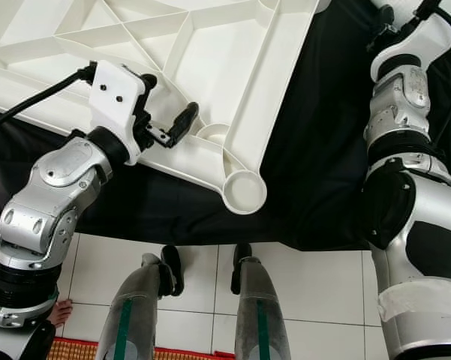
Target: Building children table
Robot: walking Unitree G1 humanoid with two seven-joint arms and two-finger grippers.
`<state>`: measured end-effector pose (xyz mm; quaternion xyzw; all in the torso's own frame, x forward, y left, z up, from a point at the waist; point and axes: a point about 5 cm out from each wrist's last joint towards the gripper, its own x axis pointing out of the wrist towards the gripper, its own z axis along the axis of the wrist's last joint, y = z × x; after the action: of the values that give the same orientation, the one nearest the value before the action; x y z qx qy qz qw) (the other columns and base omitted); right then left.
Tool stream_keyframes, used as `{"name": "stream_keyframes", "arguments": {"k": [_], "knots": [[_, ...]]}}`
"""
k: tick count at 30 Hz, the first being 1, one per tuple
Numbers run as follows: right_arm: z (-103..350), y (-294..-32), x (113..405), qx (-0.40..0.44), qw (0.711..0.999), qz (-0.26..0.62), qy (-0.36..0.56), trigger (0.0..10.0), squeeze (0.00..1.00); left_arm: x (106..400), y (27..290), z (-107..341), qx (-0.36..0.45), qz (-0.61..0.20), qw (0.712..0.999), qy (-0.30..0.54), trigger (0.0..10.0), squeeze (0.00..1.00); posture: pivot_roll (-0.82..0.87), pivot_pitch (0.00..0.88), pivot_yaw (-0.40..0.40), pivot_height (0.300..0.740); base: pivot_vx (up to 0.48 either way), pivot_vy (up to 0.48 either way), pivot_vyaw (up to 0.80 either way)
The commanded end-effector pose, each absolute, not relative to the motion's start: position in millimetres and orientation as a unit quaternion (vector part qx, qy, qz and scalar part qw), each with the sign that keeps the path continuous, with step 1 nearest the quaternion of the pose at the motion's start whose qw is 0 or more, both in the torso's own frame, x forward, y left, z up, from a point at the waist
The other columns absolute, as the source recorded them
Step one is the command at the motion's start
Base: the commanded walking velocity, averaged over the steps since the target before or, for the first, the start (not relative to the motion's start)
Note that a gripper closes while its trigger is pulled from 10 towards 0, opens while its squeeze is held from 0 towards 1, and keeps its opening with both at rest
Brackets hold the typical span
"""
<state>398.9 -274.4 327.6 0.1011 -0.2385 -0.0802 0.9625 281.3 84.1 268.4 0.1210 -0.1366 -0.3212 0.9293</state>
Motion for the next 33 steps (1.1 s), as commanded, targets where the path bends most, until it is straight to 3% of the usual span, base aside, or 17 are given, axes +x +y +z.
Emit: {"name": "stream_keyframes", "arguments": {"k": [1, 6, 7, 8, 10, 11, 14, 15, 19, 20, 27, 33], "knots": [[323.0, -273.6, 400.5, 0.097, 0.968, -0.068, -0.221, 0.0, 0.00, 277.5, 80.5, 264.5, 0.121, -0.331, 0.927, -0.129, 10.0, 0.00, 0.07, 0.441, 0.055, 0.740, 0.000, 0.000, 0.00], [322.7, -272.8, 401.0, 0.096, 0.969, -0.066, -0.217, 0.0, 0.00, 277.2, 80.5, 265.6, 0.119, -0.330, 0.927, -0.130, 10.0, 0.00, 0.07, 0.441, 0.053, 0.740, 0.000, 0.000, 0.00], [322.6, -272.3, 401.1, 0.095, 0.969, -0.064, -0.218, 4.4, 0.00, 277.2, 80.3, 266.1, 0.118, -0.330, 0.928, -0.131, 10.0, 0.00, 0.07, 0.439, 0.050, 0.740, 0.000, 0.000, 0.00], [322.2, -272.2, 400.9, 0.094, 0.969, -0.062, -0.219, 4.9, 0.00, 277.4, 80.0, 266.5, 0.117, -0.329, 0.928, -0.132, 10.0, 0.00, 0.07, 0.439, 0.048, 0.740, 0.000, 0.000, 0.00], [321.7, -272.3, 400.7, 0.093, 0.969, -0.061, -0.221, 4.9, 0.00, 277.3, 79.9, 266.9, 0.117, -0.328, 0.928, -0.133, 10.0, 0.00, 0.07, 0.439, 0.048, 0.740, 0.000, 0.000, 0.00], [320.3, -272.4, 400.5, 0.093, 0.969, -0.059, -0.221, 10.0, 0.00, 277.3, 80.1, 267.3, 0.116, -0.327, 0.928, -0.133, 10.0, 0.00, 0.07, 0.439, 0.047, 0.740, 0.000, 0.000, 0.00], [316.7, -272.7, 399.8, 0.099, 0.968, -0.051, -0.224, 10.0, 0.00, 277.5, 80.2, 268.1, 0.116, -0.326, 0.929, -0.134, 10.0, 0.00, 0.07, 0.439, 0.044, 0.740, 0.000, 0.000, 0.00], [314.5, -272.5, 399.2, 0.101, 0.968, -0.044, -0.227, 0.0, 0.00, 277.3, 80.1, 269.2, 0.116, -0.325, 0.929, -0.136, 10.0, 0.00, 0.07, 0.439, 0.043, 0.740, 0.000, 0.000, 0.00], [309.2, -272.4, 398.4, 0.096, 0.968, -0.042, -0.229, 0.0, 0.00, 277.1, 80.3, 271.1, 0.116, -0.323, 0.929, -0.139, 10.0, 0.00, 0.07, 0.439, 0.041, 0.740, 0.000, 0.000, 0.00], [307.4, -271.0, 398.1, 0.096, 0.967, -0.038, -0.233, 10.0, 0.00, 277.5, 80.4, 271.2, 0.117, -0.323, 0.929, -0.140, 10.0, 0.00, 0.07, 0.438, 0.040, 0.740, 0.000, 0.000, 0.00], [306.5, -267.2, 396.3, 0.105, 0.961, -0.013, -0.255, 10.0, 0.00, 278.3, 80.5, 271.2, 0.117, -0.321, 0.929, -0.140, 10.0, 0.00, 0.07, 0.429, 0.038, 0.740, 0.000, 0.000, 0.00], [305.7, -265.6, 380.1, 0.109, 0.935, 0.025, -0.335, 10.0, 0.00, 280.9, 80.4, 271.8, 0.128, -0.324, 0.926, -0.146, 10.0, 0.00, 0.08, 0.411, 0.033, 0.740, 0.000, 0.000, 0.00]]}}
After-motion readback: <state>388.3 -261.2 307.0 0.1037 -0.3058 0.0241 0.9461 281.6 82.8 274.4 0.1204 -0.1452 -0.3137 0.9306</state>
